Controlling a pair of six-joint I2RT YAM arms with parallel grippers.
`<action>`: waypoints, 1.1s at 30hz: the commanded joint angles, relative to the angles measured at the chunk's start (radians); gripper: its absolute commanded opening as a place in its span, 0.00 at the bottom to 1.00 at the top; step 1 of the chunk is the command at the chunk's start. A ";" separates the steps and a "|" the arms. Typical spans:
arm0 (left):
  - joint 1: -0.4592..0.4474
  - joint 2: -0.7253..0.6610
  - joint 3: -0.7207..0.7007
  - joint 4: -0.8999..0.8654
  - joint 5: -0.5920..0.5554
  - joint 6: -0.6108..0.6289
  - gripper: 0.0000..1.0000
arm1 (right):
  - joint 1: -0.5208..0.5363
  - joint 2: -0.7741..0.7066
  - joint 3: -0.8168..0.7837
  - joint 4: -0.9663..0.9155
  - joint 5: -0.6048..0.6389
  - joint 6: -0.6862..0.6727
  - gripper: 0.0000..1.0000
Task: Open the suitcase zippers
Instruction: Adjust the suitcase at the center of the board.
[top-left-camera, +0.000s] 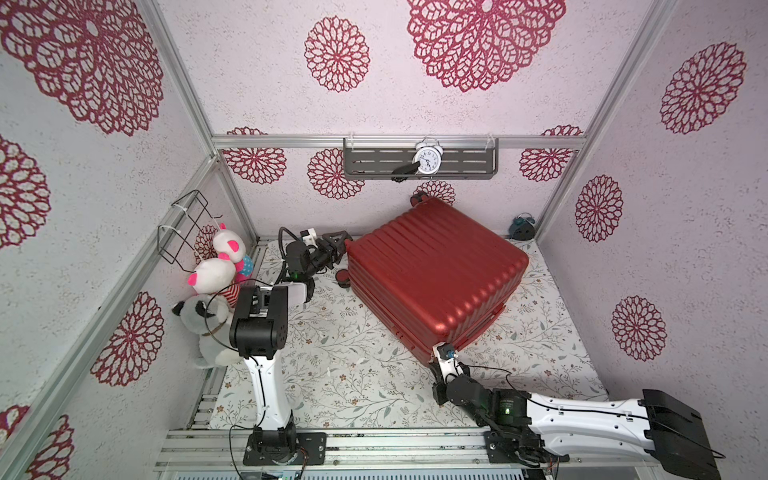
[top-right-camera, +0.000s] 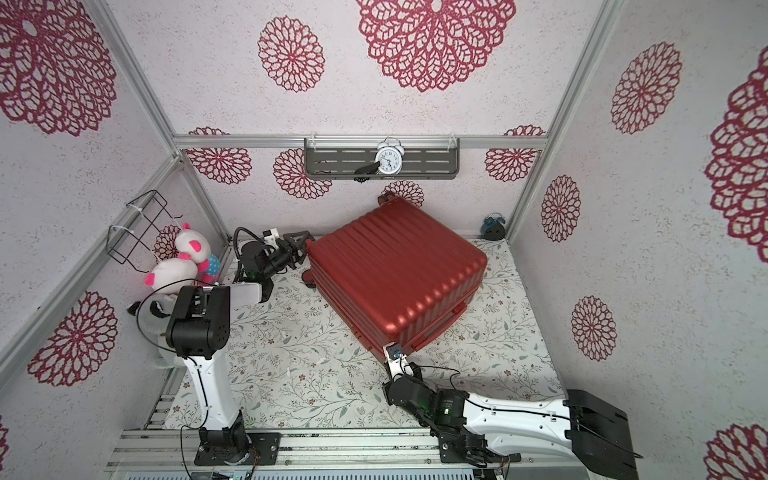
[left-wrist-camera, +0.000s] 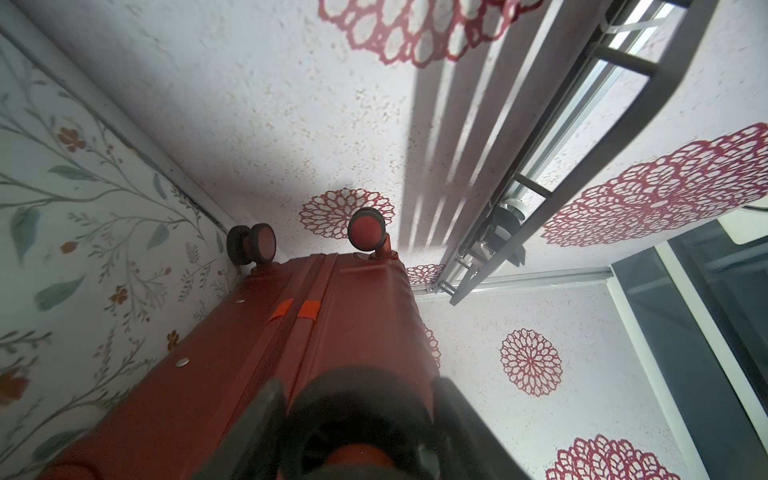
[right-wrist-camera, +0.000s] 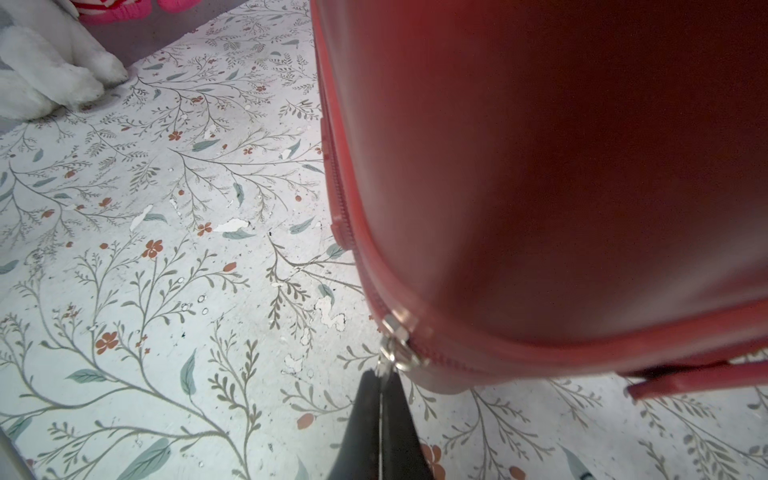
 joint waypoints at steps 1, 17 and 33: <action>0.049 -0.077 -0.132 0.043 0.051 0.037 0.29 | 0.003 -0.030 0.005 0.004 -0.006 0.026 0.00; 0.183 -0.528 -0.576 -0.078 0.019 0.195 0.26 | 0.001 -0.304 -0.081 -0.118 -0.070 0.001 0.00; 0.168 -0.771 -0.686 -0.362 -0.037 0.368 0.26 | 0.000 -0.146 -0.019 -0.058 -0.255 -0.119 0.00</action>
